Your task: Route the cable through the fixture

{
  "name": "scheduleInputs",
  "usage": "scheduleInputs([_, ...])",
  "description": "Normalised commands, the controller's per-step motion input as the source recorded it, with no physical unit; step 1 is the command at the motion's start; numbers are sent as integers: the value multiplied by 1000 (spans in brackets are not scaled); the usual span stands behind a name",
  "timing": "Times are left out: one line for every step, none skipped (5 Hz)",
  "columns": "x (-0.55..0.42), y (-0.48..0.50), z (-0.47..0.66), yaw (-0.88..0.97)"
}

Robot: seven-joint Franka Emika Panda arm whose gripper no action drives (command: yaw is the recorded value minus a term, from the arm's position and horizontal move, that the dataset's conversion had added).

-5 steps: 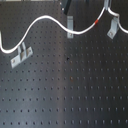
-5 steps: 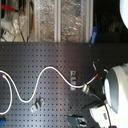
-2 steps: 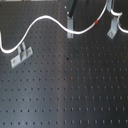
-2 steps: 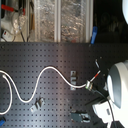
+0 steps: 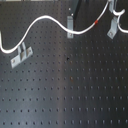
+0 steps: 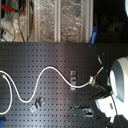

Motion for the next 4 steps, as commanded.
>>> scheduleInputs([-301, -146, -163, 0])
scheduleInputs([-52, -23, 1, 0])
scheduleInputs([-265, -118, 276, 0])
scheduleInputs([-464, -205, 87, 0])
